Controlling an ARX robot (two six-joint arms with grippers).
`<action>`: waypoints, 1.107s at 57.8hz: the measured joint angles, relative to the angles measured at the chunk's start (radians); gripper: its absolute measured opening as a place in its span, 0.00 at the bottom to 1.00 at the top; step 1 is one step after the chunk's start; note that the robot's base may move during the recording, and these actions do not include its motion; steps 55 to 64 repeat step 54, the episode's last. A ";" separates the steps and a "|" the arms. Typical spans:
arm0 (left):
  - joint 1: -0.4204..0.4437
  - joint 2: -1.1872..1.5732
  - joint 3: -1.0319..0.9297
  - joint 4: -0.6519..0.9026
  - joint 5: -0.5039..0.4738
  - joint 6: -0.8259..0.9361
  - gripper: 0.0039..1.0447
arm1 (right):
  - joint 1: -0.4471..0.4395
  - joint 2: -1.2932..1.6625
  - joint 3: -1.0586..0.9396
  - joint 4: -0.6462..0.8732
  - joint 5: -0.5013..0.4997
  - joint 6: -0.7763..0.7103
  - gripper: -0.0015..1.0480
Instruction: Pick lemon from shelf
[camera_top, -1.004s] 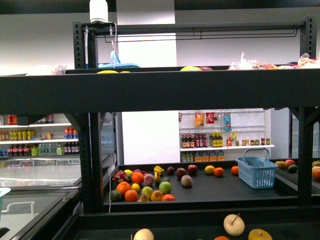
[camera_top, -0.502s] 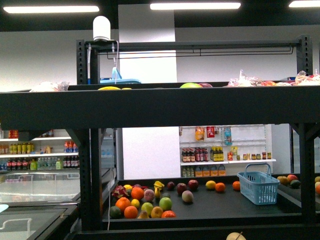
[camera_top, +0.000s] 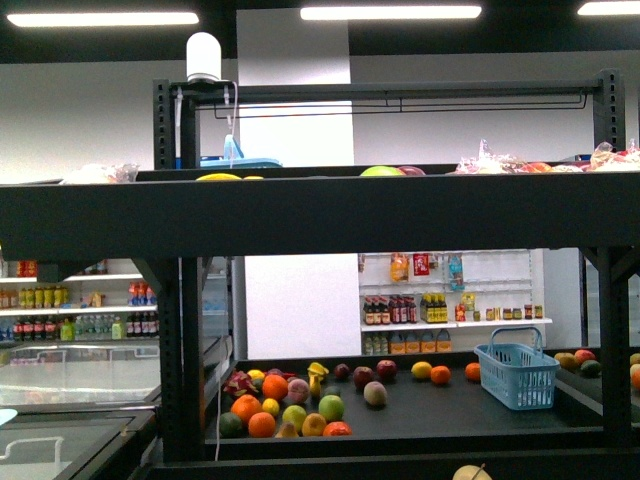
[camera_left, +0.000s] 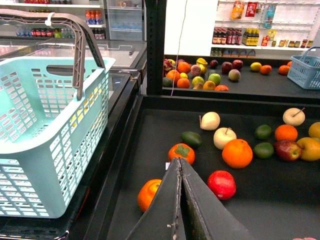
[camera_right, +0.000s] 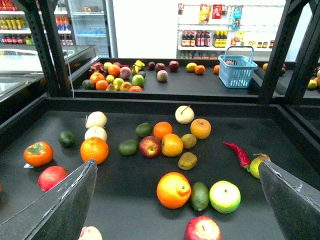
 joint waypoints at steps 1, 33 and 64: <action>0.000 0.000 0.000 0.000 0.000 -0.001 0.02 | 0.000 0.000 0.000 0.000 0.000 0.000 0.93; 0.000 0.000 0.000 0.000 0.000 0.002 0.92 | 0.000 0.000 0.000 0.000 0.000 0.000 0.93; 0.000 0.000 0.000 0.000 0.000 0.002 0.92 | 0.000 0.000 0.000 0.000 0.000 0.000 0.93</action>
